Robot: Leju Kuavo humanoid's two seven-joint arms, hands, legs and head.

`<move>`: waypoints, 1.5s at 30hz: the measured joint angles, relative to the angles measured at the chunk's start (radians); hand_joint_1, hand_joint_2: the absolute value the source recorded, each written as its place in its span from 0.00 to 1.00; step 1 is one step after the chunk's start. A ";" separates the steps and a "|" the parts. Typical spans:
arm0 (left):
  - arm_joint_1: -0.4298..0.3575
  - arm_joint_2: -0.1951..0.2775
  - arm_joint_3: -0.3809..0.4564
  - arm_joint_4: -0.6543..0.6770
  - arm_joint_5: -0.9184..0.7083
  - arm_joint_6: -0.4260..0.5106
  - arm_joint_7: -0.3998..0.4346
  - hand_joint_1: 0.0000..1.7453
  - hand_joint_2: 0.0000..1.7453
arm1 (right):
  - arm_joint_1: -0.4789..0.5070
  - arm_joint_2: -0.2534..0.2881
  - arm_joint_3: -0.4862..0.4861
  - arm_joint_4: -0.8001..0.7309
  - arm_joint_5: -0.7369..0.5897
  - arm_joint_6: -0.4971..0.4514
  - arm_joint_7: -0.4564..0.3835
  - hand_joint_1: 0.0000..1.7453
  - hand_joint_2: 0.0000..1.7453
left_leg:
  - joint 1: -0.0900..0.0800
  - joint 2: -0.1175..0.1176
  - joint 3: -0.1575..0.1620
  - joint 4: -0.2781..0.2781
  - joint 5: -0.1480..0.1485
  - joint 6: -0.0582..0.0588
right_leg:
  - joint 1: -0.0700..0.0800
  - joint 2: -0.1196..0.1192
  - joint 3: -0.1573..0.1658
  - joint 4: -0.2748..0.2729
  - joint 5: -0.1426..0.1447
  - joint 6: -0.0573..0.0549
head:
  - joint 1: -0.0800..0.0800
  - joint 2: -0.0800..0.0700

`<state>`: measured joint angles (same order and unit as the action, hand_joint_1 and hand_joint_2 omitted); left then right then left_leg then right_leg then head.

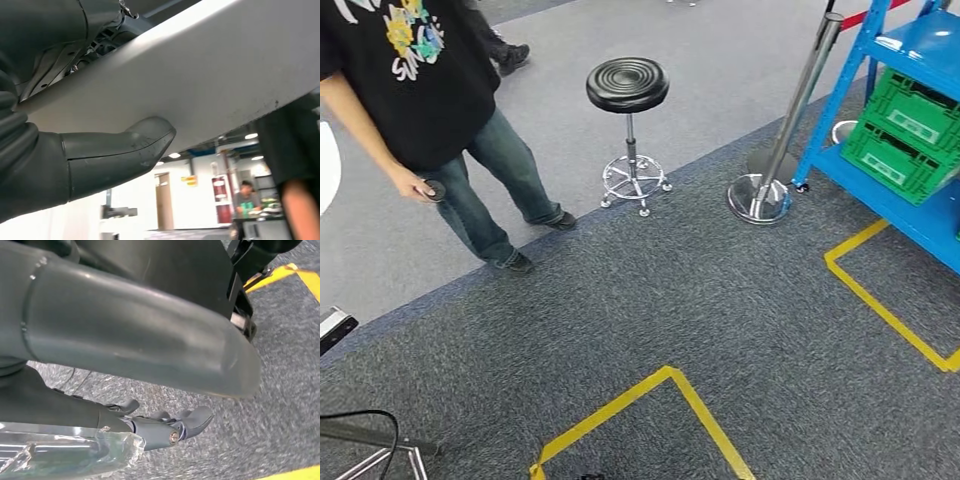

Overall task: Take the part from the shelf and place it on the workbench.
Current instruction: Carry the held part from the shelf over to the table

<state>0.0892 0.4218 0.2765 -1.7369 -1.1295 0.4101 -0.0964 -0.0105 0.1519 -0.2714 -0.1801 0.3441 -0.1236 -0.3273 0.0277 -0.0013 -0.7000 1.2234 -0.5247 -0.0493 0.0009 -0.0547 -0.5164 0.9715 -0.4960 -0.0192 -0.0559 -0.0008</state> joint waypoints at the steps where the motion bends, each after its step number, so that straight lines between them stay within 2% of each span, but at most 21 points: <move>1: 0.000 0.001 0.000 0.001 0.000 0.000 0.000 1.00 1.00 | 0.000 0.000 0.000 0.000 0.000 0.000 -0.001 0.00 0.00 | 0.001 0.017 0.036 -0.062 0.034 -0.002 | 0.000 -0.014 0.003 0.002 -0.003 0.004 | 0.000 0.000; 4: -0.001 0.004 0.000 0.003 0.001 0.000 0.001 1.00 1.00 | -0.002 0.000 0.000 0.000 0.000 0.000 -0.002 0.00 0.00 | -0.008 0.081 0.120 -0.211 0.075 0.008 | 0.009 -0.047 0.007 0.009 -0.018 0.020 | 0.001 0.000; 7: 0.002 0.007 0.002 0.004 0.002 0.000 0.001 1.00 1.00 | -0.004 0.001 0.000 0.000 -0.002 0.001 -0.003 0.00 0.00 | -0.012 0.053 0.119 -0.223 0.072 0.033 | 0.011 -0.075 0.017 0.008 -0.029 0.034 | 0.005 0.000; 9: 0.000 0.010 0.002 0.004 0.004 0.000 0.002 1.00 1.00 | -0.004 0.002 0.000 -0.001 -0.002 0.001 -0.003 0.00 0.00 | -0.010 0.030 0.119 -0.225 0.076 0.047 | 0.005 -0.040 0.002 0.045 -0.057 0.043 | 0.007 0.000; 11: -0.003 0.011 0.002 0.005 0.006 0.000 0.003 1.00 1.00 | -0.004 0.002 0.000 -0.001 -0.003 0.002 -0.003 0.00 0.00 | -0.010 0.007 0.117 -0.226 0.079 0.057 | 0.002 0.024 -0.058 0.169 -0.120 0.045 | 0.010 0.000; 13: -0.004 0.011 0.000 0.007 0.007 0.000 0.004 1.00 1.00 | -0.003 0.003 0.000 -0.001 -0.003 0.002 -0.003 0.00 0.00 | -0.015 -0.020 0.115 -0.226 0.079 0.061 | 0.004 0.050 -0.132 0.303 -0.163 0.042 | 0.010 0.000; 15: -0.004 0.011 0.000 0.010 0.007 -0.001 0.004 1.00 1.00 | -0.002 0.003 0.000 -0.001 -0.003 0.002 -0.002 0.00 0.00 | -0.019 -0.050 0.116 -0.226 0.079 0.062 | 0.008 0.058 -0.147 0.301 -0.128 0.031 | 0.010 0.000; 18: -0.005 0.011 0.000 0.015 0.009 -0.001 0.004 1.00 1.00 | -0.002 0.002 0.000 -0.001 -0.004 0.001 -0.002 0.00 0.00 | -0.020 -0.092 0.119 -0.225 0.079 0.060 | 0.017 0.124 -0.065 0.094 -0.010 0.001 | 0.009 0.000; 20: -0.006 0.011 0.000 0.020 0.011 -0.001 0.005 1.00 1.00 | -0.005 0.002 0.000 -0.001 -0.005 0.000 -0.001 0.00 0.00 | -0.014 -0.117 0.112 -0.224 0.081 0.052 | 0.020 0.162 -0.031 0.023 0.011 -0.011 | 0.011 0.000; 22: -0.007 0.014 0.001 0.028 0.014 -0.002 0.005 1.00 1.00 | -0.006 0.003 0.000 -0.001 -0.005 -0.003 0.000 0.00 0.00 | -0.007 -0.139 0.105 -0.226 0.087 0.039 | 0.020 0.142 -0.019 0.009 0.014 -0.013 | 0.013 0.000; 24: -0.012 0.019 0.003 0.036 0.018 -0.002 0.005 1.00 1.00 | -0.005 0.007 0.000 -0.001 -0.005 -0.007 0.000 0.00 0.00 | -0.008 -0.101 0.093 -0.204 0.071 0.031 | 0.017 0.112 -0.006 -0.014 0.024 -0.014 | 0.011 0.000; 26: -0.022 0.022 0.003 0.045 0.021 -0.002 0.005 1.00 1.00 | -0.004 0.010 0.000 -0.001 -0.005 -0.010 0.001 0.00 0.00 | -0.008 -0.035 0.049 -0.114 0.017 0.021 | 0.015 0.078 0.004 -0.029 0.028 -0.013 | 0.008 0.000; 28: -0.027 0.022 0.001 0.055 0.021 -0.002 0.005 1.00 1.00 | -0.003 0.012 0.000 -0.001 -0.006 -0.011 0.002 0.00 0.00 | 0.000 -0.012 -0.008 0.001 -0.033 0.006 | 0.015 0.046 0.005 -0.029 0.024 -0.012 | 0.006 0.000; 29: -0.026 0.022 0.001 0.061 0.021 -0.002 0.005 1.00 1.00 | -0.002 0.013 0.000 -0.001 -0.006 -0.012 0.002 0.00 0.00 | 0.006 -0.009 -0.020 0.026 -0.034 -0.002 | 0.014 0.030 0.005 -0.028 0.022 -0.009 | 0.006 0.000; 31: -0.027 0.022 0.000 0.071 0.021 -0.002 0.003 1.00 1.00 | -0.002 0.015 -0.001 -0.001 -0.007 -0.015 0.003 0.00 0.00 | 0.018 0.005 0.012 -0.033 0.014 -0.018 | 0.008 0.000 0.006 -0.020 0.013 0.001 | 0.007 0.000; 33: -0.030 0.020 -0.002 0.080 0.020 -0.001 0.001 1.00 1.00 | -0.003 0.015 -0.001 -0.001 -0.008 -0.018 0.005 0.00 0.00 | 0.024 0.050 0.077 -0.153 0.063 -0.034 | 0.006 -0.023 0.003 -0.002 -0.003 0.018 | 0.005 0.000; 35: -0.033 0.016 -0.006 0.090 0.019 -0.001 -0.001 1.00 1.00 | -0.005 0.015 -0.001 -0.001 -0.009 -0.021 0.006 0.00 0.00 | 0.022 0.068 0.105 -0.203 0.067 -0.020 | 0.010 -0.040 0.000 0.013 -0.022 0.031 | 0.008 0.000; 38: -0.038 0.016 -0.008 0.099 0.015 0.000 -0.002 1.00 1.00 | -0.008 0.017 -0.002 -0.001 -0.009 -0.023 0.006 0.00 0.00 | 0.014 0.034 0.102 -0.201 0.063 0.016 | 0.004 -0.054 0.006 0.017 -0.038 0.041 | 0.014 0.000; 40: -0.050 0.018 -0.010 0.102 0.011 0.000 -0.003 1.00 1.00 | -0.007 0.018 -0.002 -0.001 -0.011 -0.027 0.005 0.00 0.00 | 0.009 0.013 0.101 -0.202 0.065 0.031 | -0.002 -0.011 -0.016 0.074 -0.078 0.045 | 0.014 0.000; 43: -0.068 0.020 -0.019 0.113 0.009 0.000 -0.002 1.00 1.00 | -0.005 0.019 -0.002 -0.001 -0.016 -0.033 0.004 0.00 0.00 | -0.001 -0.020 0.099 -0.202 0.065 0.044 | 0.001 0.048 -0.126 0.282 -0.172 0.035 | 0.016 0.000; 45: -0.071 0.020 -0.025 0.121 0.008 0.001 -0.001 1.00 1.00 | -0.004 0.019 -0.002 -0.001 -0.017 -0.035 0.003 0.00 0.00 | -0.010 -0.046 0.100 -0.202 0.064 0.048 | 0.008 0.056 -0.166 0.327 -0.161 0.020 | 0.016 0.000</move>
<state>0.0177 0.4414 0.2512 -1.6156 -1.1218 0.4107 -0.0974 -0.0145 0.1706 -0.2731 -0.1812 0.3268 -0.1588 -0.3245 0.0181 -0.0470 -0.5998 1.0214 -0.4603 -0.0013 0.0084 0.0014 -0.6827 1.2987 -0.6572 0.0012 -0.0397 -0.0008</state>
